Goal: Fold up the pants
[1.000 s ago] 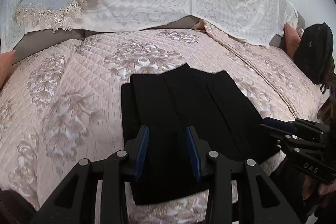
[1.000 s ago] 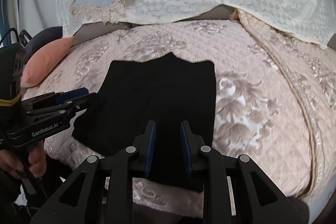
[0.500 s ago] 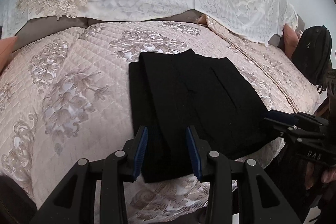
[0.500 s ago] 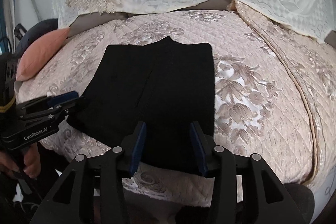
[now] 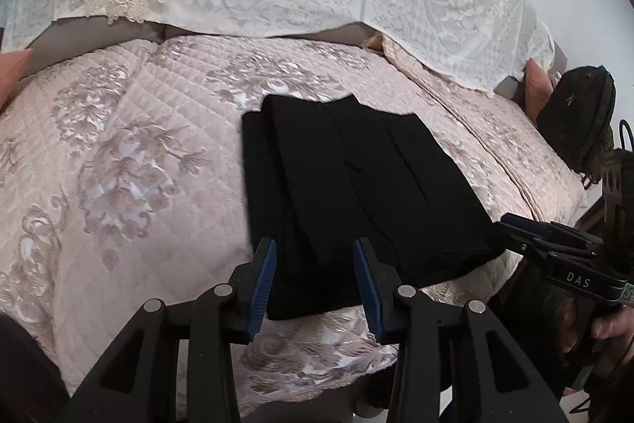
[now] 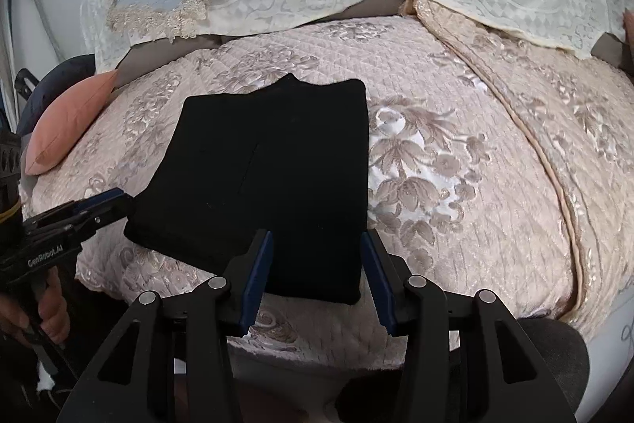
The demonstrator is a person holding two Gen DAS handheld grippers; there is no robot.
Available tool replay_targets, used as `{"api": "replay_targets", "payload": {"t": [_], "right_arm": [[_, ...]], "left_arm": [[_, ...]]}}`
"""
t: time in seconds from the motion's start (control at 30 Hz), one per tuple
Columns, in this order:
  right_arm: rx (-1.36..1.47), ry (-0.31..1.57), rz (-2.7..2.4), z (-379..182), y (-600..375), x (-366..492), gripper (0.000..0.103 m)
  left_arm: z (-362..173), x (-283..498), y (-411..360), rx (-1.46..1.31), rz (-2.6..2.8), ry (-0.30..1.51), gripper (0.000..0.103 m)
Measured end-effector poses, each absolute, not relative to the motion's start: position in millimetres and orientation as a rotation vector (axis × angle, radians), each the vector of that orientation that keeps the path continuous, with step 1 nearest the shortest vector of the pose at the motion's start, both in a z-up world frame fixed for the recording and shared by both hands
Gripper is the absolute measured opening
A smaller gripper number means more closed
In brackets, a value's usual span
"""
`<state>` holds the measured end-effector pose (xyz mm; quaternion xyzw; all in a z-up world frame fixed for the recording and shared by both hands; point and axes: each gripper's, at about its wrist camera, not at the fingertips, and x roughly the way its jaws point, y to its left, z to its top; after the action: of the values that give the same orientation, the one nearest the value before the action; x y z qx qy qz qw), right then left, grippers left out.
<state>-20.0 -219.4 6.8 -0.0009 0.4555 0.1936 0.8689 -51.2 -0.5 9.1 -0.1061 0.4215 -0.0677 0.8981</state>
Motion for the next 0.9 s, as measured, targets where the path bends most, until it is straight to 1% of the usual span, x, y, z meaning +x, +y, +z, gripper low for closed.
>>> {"api": "replay_targets", "payload": {"t": [0.07, 0.1, 0.13, 0.23, 0.37, 0.63, 0.9], "right_arm": [[-0.013, 0.967, 0.408, 1, -216, -21, 0.047], [-0.023, 0.98, 0.408, -2, -215, -20, 0.05], [-0.039, 0.987, 0.402, -7, -212, -21, 0.054], [-0.058, 0.992, 0.396, -14, -209, -23, 0.06], [0.003, 1.012, 0.407, -15, -215, -23, 0.061], [-0.029, 0.94, 0.417, 12, -221, -35, 0.061], [0.064, 0.92, 0.422, 20, -231, -18, 0.061]], "left_arm": [[7, -51, -4, -0.219, -0.152, 0.874, 0.044], [5, -51, -6, -0.216, -0.155, 0.875, 0.045], [3, -50, -6, -0.214, -0.149, 0.879, 0.05], [-4, -48, -2, -0.227, -0.138, 0.901, 0.056], [-4, -50, -1, -0.221, -0.141, 0.897, 0.057], [9, -52, 11, -0.205, -0.092, 0.876, 0.056], [19, -43, 32, -0.263, -0.067, 0.852, 0.056]]}}
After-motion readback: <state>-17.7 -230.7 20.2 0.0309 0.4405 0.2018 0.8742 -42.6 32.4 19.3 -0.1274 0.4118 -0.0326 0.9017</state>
